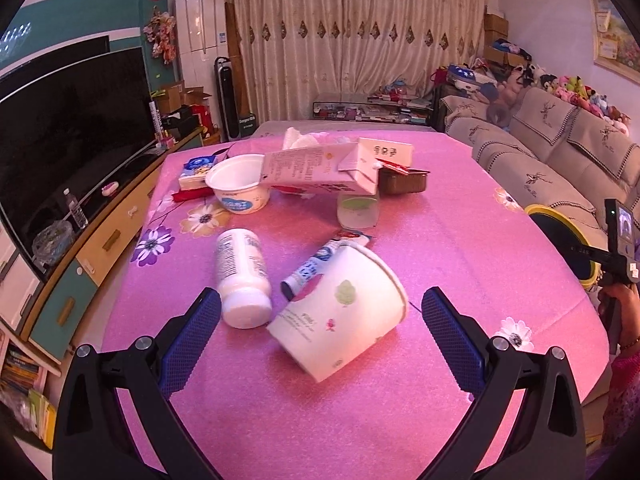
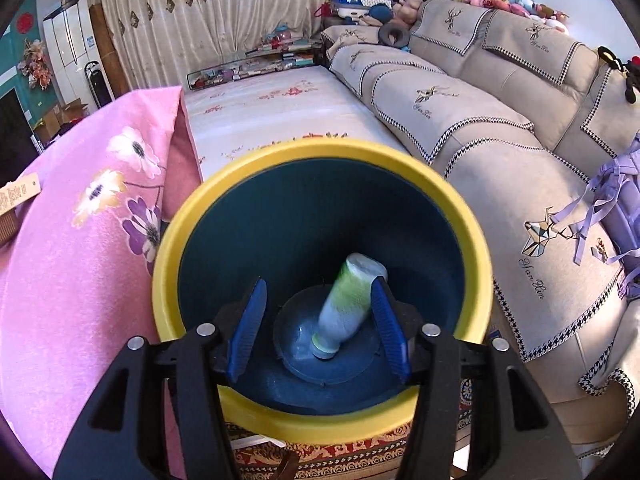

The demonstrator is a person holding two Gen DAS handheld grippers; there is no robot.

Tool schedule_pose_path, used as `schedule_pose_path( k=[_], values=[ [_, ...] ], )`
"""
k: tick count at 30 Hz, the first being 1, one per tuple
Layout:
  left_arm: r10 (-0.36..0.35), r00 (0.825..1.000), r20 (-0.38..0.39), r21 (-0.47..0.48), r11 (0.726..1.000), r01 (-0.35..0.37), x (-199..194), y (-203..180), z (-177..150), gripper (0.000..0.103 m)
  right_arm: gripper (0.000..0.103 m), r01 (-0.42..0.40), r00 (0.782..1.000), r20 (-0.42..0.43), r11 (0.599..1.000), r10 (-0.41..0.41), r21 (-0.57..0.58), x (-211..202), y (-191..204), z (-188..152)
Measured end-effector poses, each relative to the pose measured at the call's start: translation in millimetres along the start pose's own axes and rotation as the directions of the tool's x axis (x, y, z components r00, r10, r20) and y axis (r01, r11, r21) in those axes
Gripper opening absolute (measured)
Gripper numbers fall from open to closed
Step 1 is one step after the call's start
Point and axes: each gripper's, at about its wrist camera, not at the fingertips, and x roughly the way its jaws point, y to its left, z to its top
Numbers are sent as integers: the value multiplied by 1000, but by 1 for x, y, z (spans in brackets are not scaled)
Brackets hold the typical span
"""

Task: Collect trash
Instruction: 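Carry the bottle with the right gripper into the yellow-rimmed bin and release, then grasp the white pill bottle with the left gripper and drop it into the bin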

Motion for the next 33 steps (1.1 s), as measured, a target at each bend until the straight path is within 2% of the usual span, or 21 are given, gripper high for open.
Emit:
schedule_pose_path(
  k=[6,10,12,17,21,26,33],
  values=[
    [79,995,-56,-116,990,-85,19,38,18,99,53,-11,1000,21,1000,11,1,-10,1,5],
    [116,986,-119,-143,981,-133,42,54,26,98,55,-18,1000,25,1000,18,-7,-15,4,5],
    [125,981,-149,-151,977,-148,55,61,28,90,55,-20,1000,22,1000,20,-11,-15,5,5],
    [35,968,-247,-206,975,-88,94,77,31,68,55,-24,1000,19,1000,24,-8,-15,8,6],
    [1,958,-286,-213,975,-64,117,77,30,63,55,-27,999,18,1000,27,-9,-15,10,7],
    [-17,954,-299,-225,973,-53,138,81,32,54,55,-32,999,12,999,32,-19,-12,15,8],
    [3,949,-314,-194,979,-67,157,80,37,53,55,-42,999,4,999,42,-25,-9,17,5]
  ],
)
